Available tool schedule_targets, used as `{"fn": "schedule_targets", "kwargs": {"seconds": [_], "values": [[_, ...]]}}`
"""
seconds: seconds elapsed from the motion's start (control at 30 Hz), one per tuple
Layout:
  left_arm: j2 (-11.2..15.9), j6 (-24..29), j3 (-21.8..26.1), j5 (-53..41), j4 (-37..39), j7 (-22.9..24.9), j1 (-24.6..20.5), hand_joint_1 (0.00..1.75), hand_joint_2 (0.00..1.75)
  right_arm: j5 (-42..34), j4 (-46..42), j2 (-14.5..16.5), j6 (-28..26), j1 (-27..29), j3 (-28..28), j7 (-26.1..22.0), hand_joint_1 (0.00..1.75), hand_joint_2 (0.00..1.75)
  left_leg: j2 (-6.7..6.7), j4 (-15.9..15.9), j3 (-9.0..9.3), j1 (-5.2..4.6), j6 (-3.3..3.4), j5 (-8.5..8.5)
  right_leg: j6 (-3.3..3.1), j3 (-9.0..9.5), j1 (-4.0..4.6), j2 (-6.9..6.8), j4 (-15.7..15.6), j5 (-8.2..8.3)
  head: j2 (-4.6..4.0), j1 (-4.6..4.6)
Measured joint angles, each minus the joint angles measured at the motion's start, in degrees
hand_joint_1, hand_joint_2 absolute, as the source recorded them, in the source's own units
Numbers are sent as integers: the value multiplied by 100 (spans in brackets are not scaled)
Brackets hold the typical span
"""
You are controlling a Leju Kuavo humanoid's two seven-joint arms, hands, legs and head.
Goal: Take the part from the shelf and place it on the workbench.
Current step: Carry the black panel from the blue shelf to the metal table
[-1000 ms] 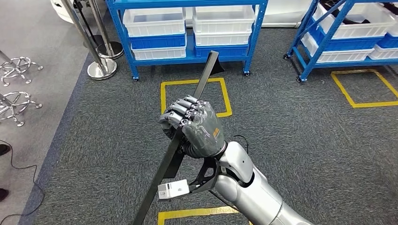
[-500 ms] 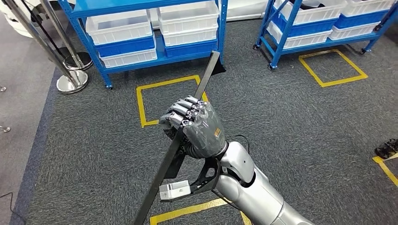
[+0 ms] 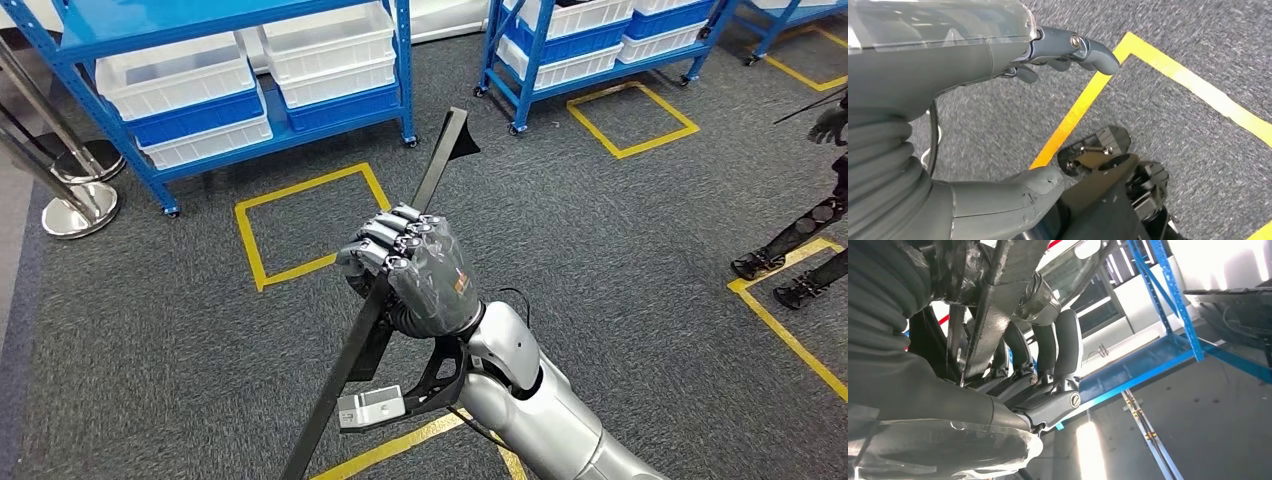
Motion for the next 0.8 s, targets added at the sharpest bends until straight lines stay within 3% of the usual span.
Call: {"fn": "schedule_targets", "kwargs": {"seconds": [0.03, 0.1, 0.17, 0.2, 0.23, 0.33, 0.4, 0.47, 0.53, 0.6, 0.67, 0.7, 0.73, 0.8], "values": [[-2, 1, 0, 1, 0, -2, 1, 0, 175, -1, -1, -1, -2, -3, -1, 0, 175, 175, 76, -46, 14, 8, 34, 30, 16, -77, 10, -168, 151, -108, 0, 1], [0, 4, 1, 1, 0, -4, 18, 0, 175, -3, 1, -5, -2, -1, 0, 0, 175, 175, 225, -71, 13, -1, 74, 44, 44, -369, 9, -471, 762, -464, 0, 1], [1, 17, 2, -1, 0, -4, 33, 0, 175, -3, 5, -15, -3, 18, 1, 0, 175, 175, 386, -54, -5, -8, 78, 32, 83, -644, -18, -532, 1350, -685, 0, 1], [1, 26, 2, -3, 1, -4, 33, 0, 175, -3, 9, -20, -3, 26, 1, 0, 175, 175, 466, -43, -12, -8, 73, 22, 100, -658, -32, -549, 1406, -656, 0, 1], [-1, 36, 1, -5, 1, -5, 31, 0, 175, -3, 11, -22, -4, 29, 1, 0, 175, 175, 540, -28, -16, -6, 60, 10, 113, -555, -42, -581, 1243, -535, 0, 0], [-3, 49, -2, -5, 0, -5, 26, 0, 175, -3, 13, -21, -6, 25, 1, -1, 175, 175, 722, 59, -20, -16, -15, -61, 91, 11, -30, -852, 248, -164, 0, 0], [-2, 39, -2, 2, 0, -7, 19, 0, 175, -4, 13, -20, -10, 22, 0, -4, 175, 175, 812, 103, -21, -34, -89, -104, 22, 111, 12, -914, 31, -158, 0, -1], [-3, 12, -2, 12, 0, -9, 6, 0, 175, -5, 11, -19, -15, 20, -1, -7, 175, 175, 901, 106, -3, -28, -160, -132, -56, 103, 24, -781, 28, -140, 0, -1], [-3, -8, -2, 17, -1, -13, -8, 0, 175, -5, 4, -16, -17, 12, -1, -7, 175, 175, 750, 245, -37, 3, -221, -265, -124, 114, 5, -665, -1, -116, 0, -3], [-3, -15, -2, 19, 0, -14, -5, 0, 175, -4, 1, -2, -17, 4, -1, -7, 175, 175, 429, 820, -288, 29, -257, -602, -172, 118, -3, -548, -14, -97, 0, -5], [-3, -18, -2, 20, 1, -14, 17, 0, 175, -4, 4, 10, -15, 7, -1, -7, 175, 175, 287, 1566, -663, 32, -262, -893, -199, 108, 20, -404, -9, -88, 0, -4], [-3, -20, -2, 20, 1, -13, 28, 0, 175, -4, 7, 10, -15, 10, -1, -7, 175, 175, 269, 1759, -778, 30, -250, -903, -205, 106, 36, -324, -5, -85, 0, -4], [-2, -19, -2, 21, 1, -13, 32, 0, 175, -5, 9, 10, -15, 13, -1, -7, 175, 175, 256, 1718, -786, 26, -225, -791, -208, 105, 51, -242, 1, -83, 0, -3], [-1, -21, -2, 25, 0, -14, 27, 0, 175, -5, 11, 11, -15, 14, -1, -7, 175, 175, 146, 1058, -524, 7, -143, -355, -210, 110, 68, -82, 14, -81, 0, -3]]}}
